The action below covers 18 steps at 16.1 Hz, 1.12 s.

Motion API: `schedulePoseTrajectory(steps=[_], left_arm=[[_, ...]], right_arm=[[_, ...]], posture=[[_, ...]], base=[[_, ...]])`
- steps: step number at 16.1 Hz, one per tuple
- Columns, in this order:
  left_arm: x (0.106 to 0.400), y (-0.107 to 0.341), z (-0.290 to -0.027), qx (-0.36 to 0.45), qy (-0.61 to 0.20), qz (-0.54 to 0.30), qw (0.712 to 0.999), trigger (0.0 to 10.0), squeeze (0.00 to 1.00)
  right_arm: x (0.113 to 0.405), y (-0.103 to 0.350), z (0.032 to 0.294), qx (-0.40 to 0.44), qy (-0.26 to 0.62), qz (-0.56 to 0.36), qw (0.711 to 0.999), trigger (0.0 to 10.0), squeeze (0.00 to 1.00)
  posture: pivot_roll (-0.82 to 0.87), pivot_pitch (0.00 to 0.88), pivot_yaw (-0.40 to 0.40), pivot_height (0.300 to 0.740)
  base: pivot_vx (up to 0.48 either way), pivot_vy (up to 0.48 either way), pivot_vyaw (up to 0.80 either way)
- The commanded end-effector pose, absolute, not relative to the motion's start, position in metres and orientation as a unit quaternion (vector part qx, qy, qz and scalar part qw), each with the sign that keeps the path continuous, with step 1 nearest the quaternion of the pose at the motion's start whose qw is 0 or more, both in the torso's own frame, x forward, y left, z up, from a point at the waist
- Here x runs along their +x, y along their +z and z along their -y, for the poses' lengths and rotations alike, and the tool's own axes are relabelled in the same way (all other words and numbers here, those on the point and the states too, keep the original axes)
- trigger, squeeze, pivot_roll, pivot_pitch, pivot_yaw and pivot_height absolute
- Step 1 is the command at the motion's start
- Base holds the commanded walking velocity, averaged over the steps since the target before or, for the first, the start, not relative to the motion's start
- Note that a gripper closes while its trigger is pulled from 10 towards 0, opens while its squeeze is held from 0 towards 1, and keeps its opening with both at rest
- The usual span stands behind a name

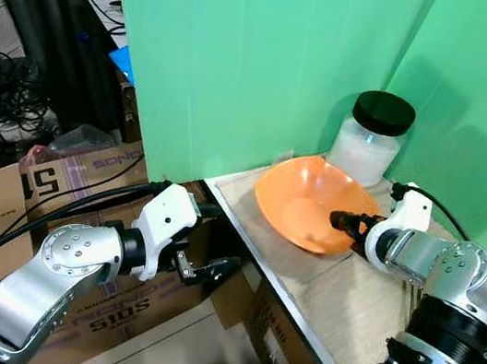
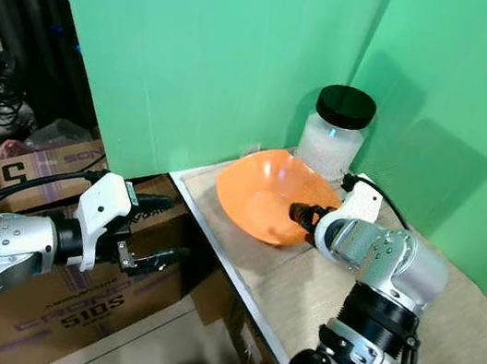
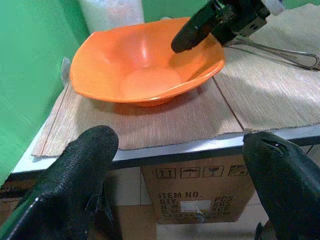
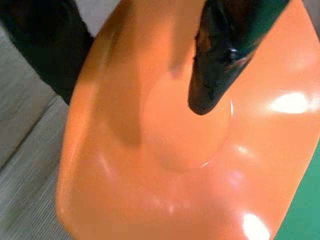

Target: Setting the table

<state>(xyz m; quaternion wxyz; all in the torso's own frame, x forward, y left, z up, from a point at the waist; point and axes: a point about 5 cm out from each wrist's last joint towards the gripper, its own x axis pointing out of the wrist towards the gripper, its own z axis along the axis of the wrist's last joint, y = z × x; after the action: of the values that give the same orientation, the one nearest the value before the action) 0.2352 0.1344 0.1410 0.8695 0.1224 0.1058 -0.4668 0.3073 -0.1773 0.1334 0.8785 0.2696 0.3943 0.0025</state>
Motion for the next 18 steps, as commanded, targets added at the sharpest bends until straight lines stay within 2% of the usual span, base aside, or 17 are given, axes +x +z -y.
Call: schedulePoseTrajectory(steps=[1, 9, 18], left_arm=[[0.235, 0.145, -0.134, 0.128, -0.464, -0.099, 0.871, 10.0, 0.0], [0.236, 0.146, -0.132, 0.127, -0.476, -0.096, 0.865, 10.0, 0.0], [0.24, 0.146, -0.131, 0.135, -0.481, -0.092, 0.862, 10.0, 0.0]], right_arm=[[0.311, 0.135, 0.172, 0.28, 0.011, -0.391, 0.877, 0.0, 0.0], [0.305, 0.12, 0.178, 0.324, -0.017, -0.397, 0.858, 0.0, 0.0], [0.303, 0.119, 0.176, 0.345, -0.018, -0.395, 0.851, 0.0, 0.0]], posture=[[0.16, 0.0, -0.03, 0.74], [0.15, 0.0, -0.019, 0.74], [0.14, 0.0, -0.007, 0.74]], base=[[0.0, 0.0, 0.0], [0.0, 0.0, 0.0], [0.0, 0.0, 0.0]])
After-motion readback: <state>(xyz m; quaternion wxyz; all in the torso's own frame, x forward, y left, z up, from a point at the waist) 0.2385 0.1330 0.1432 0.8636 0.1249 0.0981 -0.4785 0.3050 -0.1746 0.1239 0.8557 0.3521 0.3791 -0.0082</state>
